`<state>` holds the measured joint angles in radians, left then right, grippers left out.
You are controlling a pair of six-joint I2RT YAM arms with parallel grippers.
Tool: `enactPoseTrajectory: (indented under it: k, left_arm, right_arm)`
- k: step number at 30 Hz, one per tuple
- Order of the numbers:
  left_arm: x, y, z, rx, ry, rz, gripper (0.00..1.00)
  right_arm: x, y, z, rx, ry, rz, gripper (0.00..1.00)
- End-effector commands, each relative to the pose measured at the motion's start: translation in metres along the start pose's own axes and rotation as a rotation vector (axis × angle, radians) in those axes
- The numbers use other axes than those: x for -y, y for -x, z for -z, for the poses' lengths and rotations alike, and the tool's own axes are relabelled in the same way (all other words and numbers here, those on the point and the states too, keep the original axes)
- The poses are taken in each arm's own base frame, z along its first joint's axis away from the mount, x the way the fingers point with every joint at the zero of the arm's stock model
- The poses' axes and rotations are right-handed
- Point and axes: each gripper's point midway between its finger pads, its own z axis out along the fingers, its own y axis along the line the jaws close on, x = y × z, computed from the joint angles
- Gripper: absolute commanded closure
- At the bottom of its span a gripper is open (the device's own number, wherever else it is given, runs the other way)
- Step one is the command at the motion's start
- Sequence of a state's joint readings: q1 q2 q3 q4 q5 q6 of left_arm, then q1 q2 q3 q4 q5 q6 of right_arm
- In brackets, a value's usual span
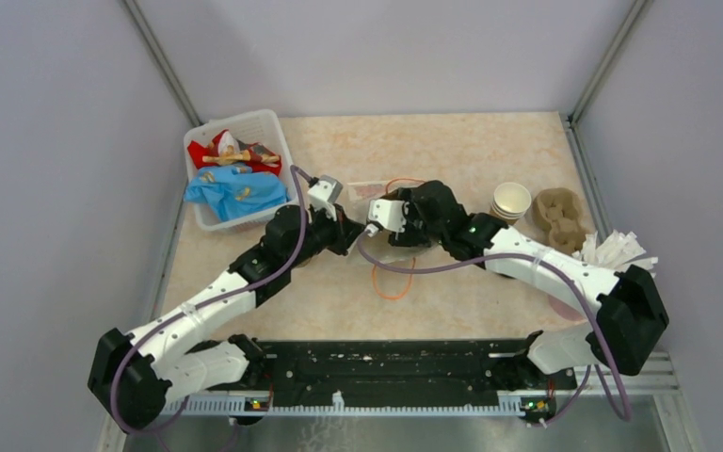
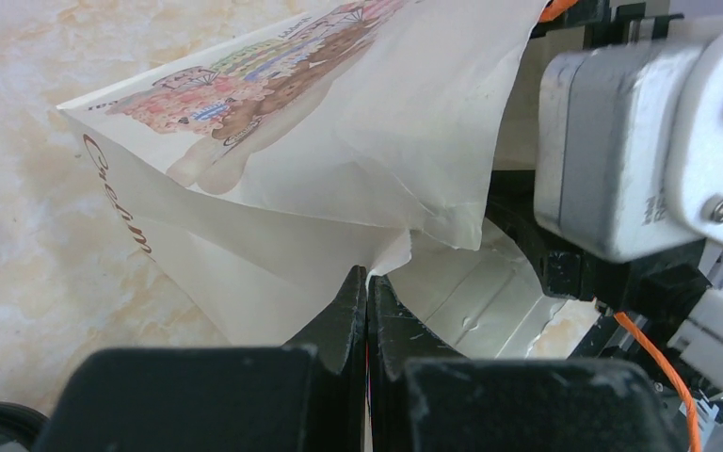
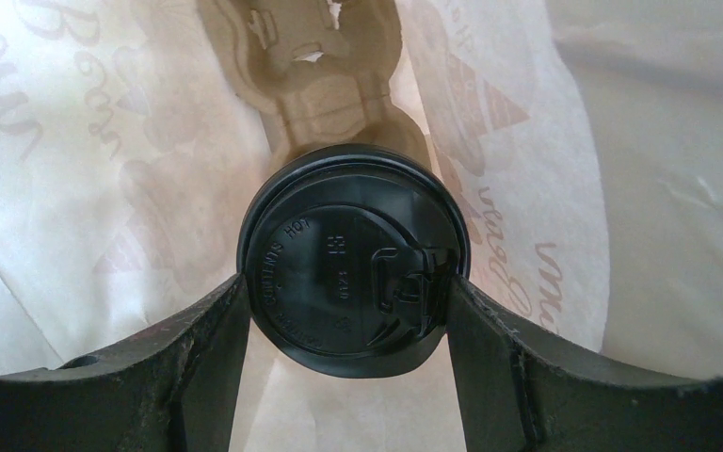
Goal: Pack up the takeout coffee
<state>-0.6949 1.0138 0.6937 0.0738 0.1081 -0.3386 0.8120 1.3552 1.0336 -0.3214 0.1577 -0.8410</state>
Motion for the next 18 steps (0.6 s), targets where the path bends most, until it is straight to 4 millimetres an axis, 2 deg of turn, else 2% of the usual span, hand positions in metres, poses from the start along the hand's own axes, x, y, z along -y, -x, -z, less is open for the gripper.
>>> enactPoseTrajectory:
  k: [1,6,11,13,18]
  left_arm:
    - [0.004,0.025,-0.004,0.055,0.008,-0.008,1.00]
    - [-0.001,0.029,-0.007,0.060,0.043,-0.004,1.00]
    - [-0.003,0.032,-0.009,0.059,0.059,0.000,1.00]
    - [-0.001,0.033,-0.010,0.060,0.050,0.001,1.00]
    - [0.002,0.030,-0.012,0.049,0.033,0.012,1.00]
  right_arm:
    - [0.005,-0.001,-0.005,0.008,-0.008,0.043,0.40]
    - [-0.001,0.000,-0.007,0.014,0.039,0.105,0.40]
    - [-0.002,0.005,0.002,0.034,0.078,0.172,0.40]
    - [0.004,0.008,0.004,0.035,0.063,0.162,0.40]
    - [0.012,-0.003,-0.003,0.008,0.023,0.145,0.40]
